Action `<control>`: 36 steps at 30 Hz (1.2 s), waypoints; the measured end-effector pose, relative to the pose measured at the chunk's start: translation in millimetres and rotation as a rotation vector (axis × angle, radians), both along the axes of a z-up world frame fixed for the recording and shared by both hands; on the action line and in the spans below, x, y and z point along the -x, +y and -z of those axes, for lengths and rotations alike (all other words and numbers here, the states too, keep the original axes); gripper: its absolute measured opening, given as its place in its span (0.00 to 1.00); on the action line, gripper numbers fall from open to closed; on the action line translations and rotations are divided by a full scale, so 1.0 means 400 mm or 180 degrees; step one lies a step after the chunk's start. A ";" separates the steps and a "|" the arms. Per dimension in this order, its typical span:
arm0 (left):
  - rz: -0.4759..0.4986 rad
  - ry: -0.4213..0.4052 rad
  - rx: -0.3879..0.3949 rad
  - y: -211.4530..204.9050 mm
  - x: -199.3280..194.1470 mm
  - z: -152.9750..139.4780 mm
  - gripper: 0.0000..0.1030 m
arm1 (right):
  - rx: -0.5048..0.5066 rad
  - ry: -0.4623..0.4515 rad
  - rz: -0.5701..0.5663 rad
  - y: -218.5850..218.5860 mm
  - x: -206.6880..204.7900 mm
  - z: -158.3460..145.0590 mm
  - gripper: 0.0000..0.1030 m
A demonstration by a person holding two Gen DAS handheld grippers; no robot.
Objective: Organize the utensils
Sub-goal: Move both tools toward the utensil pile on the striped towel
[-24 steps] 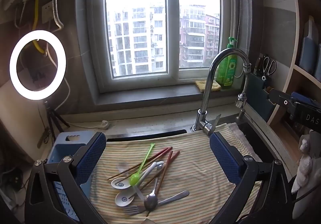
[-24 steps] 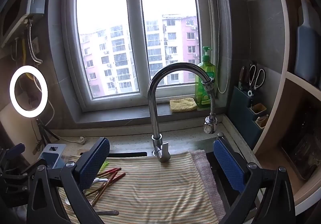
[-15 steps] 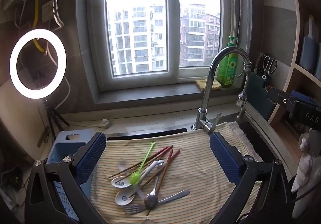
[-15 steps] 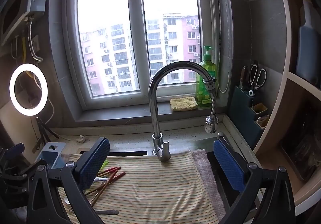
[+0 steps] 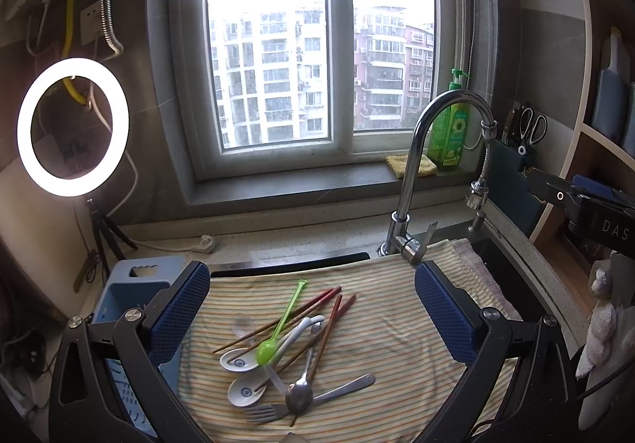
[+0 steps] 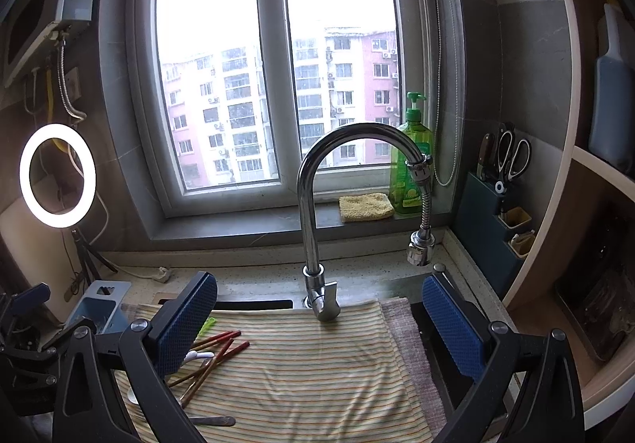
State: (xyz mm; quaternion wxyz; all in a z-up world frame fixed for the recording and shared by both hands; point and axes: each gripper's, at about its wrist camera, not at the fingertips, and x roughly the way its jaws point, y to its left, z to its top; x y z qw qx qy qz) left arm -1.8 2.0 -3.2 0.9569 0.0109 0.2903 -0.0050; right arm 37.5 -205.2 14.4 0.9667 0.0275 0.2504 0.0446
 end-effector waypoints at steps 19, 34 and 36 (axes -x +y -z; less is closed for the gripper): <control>0.0026 0.0131 -0.0023 0.001 -0.009 0.010 1.00 | 0.0010 0.0040 -0.0001 0.004 -0.010 0.010 0.99; -0.0358 0.0245 0.0032 0.089 0.001 0.037 1.00 | -0.0116 0.0084 -0.0139 0.004 -0.026 0.056 0.99; -0.0456 0.0293 0.0034 0.115 0.008 0.046 1.00 | -0.0152 0.0121 -0.0186 0.006 -0.034 0.067 0.99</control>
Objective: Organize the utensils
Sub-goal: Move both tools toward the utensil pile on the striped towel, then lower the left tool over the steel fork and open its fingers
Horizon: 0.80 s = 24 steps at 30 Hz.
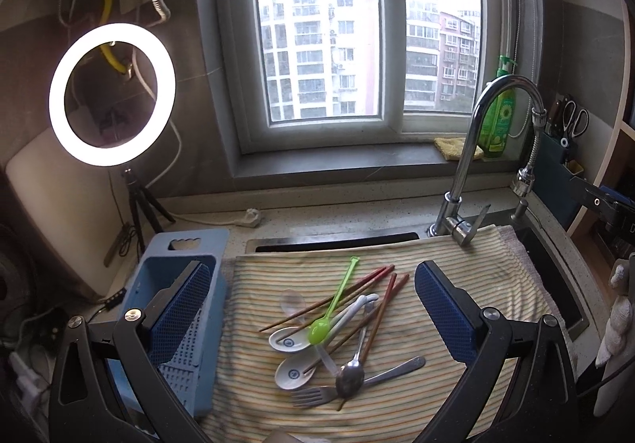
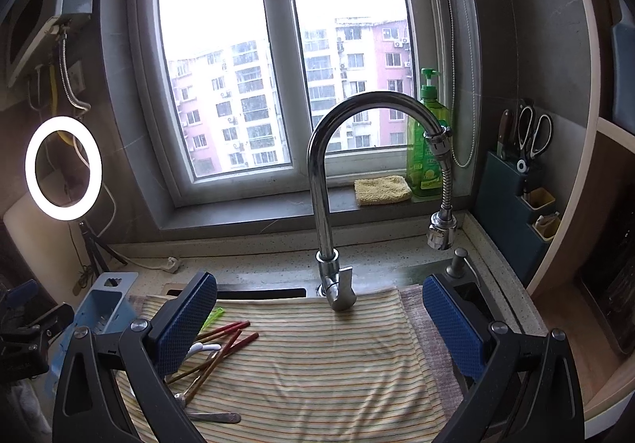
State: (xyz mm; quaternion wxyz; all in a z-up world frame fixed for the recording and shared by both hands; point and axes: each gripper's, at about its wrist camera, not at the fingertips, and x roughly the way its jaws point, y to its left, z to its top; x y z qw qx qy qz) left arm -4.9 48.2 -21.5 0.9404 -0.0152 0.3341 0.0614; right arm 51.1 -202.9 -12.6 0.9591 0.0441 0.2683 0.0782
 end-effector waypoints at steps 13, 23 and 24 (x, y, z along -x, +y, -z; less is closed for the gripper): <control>-0.0306 0.0284 0.0020 0.119 0.059 0.092 0.99 | -0.0279 0.0346 -0.0546 0.049 -0.049 0.087 0.99; -0.0050 0.0829 0.0341 0.118 0.060 0.233 0.92 | -0.0549 0.0815 -0.0833 0.083 -0.081 0.196 0.99; -0.0024 0.0902 0.0379 0.116 0.057 0.253 0.91 | -0.0567 0.0894 -0.0832 0.083 -0.086 0.209 0.99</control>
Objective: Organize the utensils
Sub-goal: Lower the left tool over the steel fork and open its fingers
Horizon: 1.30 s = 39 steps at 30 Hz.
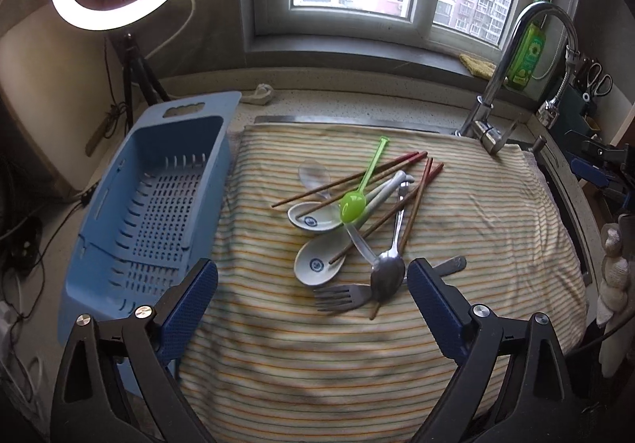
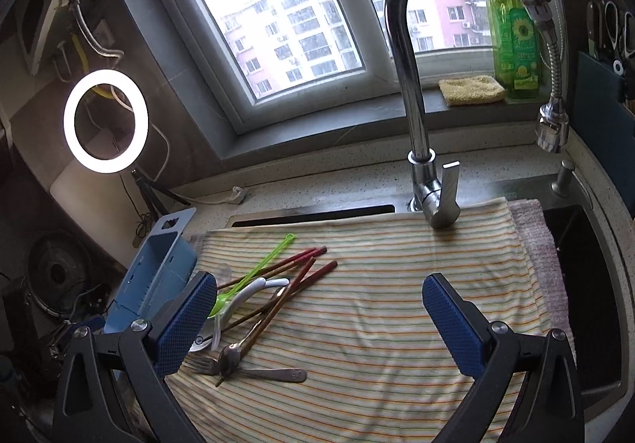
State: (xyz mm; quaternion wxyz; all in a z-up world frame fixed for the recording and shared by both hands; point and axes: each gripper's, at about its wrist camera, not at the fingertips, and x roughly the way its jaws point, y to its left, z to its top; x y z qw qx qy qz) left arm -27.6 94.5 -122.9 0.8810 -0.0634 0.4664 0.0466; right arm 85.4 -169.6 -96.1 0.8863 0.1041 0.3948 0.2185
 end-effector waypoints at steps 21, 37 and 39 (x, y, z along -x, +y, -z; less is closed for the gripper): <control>0.0165 0.0608 0.0576 0.059 -0.072 0.174 0.18 | 0.0085 0.0463 0.0212 -0.051 0.008 0.110 0.99; 0.0286 0.0725 0.0732 0.046 -0.083 0.210 0.10 | 0.0115 0.0630 0.0028 -0.002 0.006 0.150 0.99; 0.0300 0.0738 0.0747 0.039 -0.081 0.210 0.10 | 0.0115 0.0648 0.0019 0.003 0.004 0.155 0.99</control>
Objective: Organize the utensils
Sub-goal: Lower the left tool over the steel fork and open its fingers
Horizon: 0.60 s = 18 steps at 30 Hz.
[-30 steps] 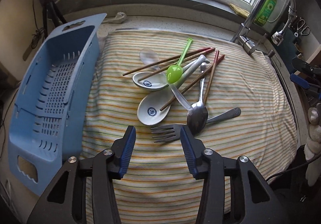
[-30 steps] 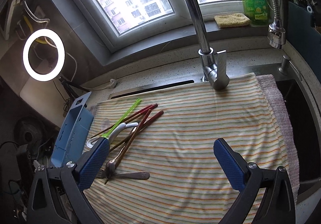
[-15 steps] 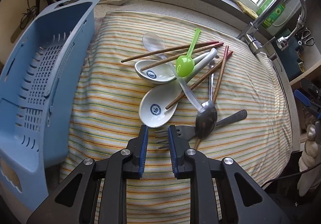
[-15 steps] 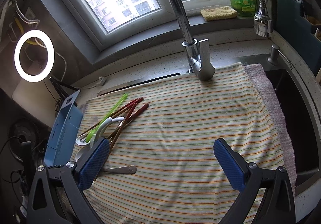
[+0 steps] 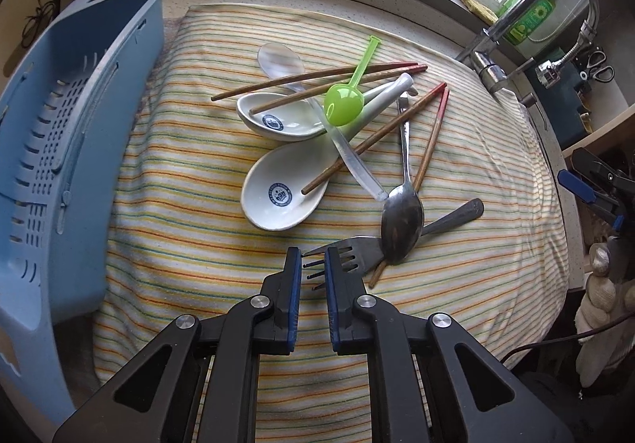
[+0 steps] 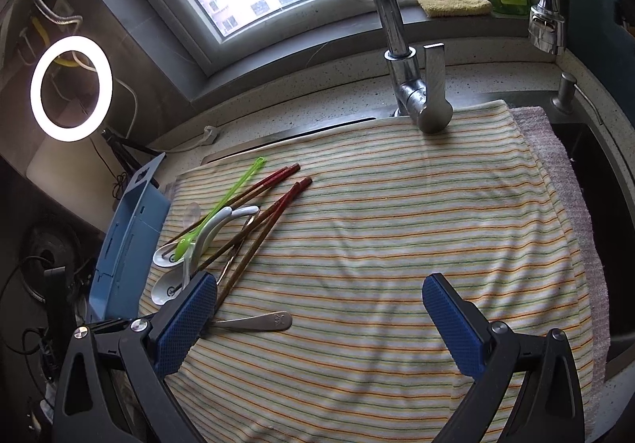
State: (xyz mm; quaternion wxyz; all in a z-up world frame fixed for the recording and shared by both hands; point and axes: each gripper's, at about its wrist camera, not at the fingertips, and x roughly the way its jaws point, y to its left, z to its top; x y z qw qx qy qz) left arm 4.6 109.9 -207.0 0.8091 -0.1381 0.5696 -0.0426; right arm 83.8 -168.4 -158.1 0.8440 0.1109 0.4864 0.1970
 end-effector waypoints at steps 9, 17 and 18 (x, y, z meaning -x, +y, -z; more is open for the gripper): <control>0.0215 0.0014 0.0212 -0.076 0.014 -0.007 0.10 | -0.0186 0.0272 -0.0222 0.051 -0.020 0.044 0.98; 0.0328 0.0018 0.0182 -0.120 0.016 0.001 0.10 | -0.0352 0.0836 -0.0608 0.151 -0.050 0.137 0.58; 0.0326 0.0014 0.0189 -0.120 0.017 0.001 0.10 | -0.0361 0.0898 -0.0632 0.161 -0.051 0.149 0.55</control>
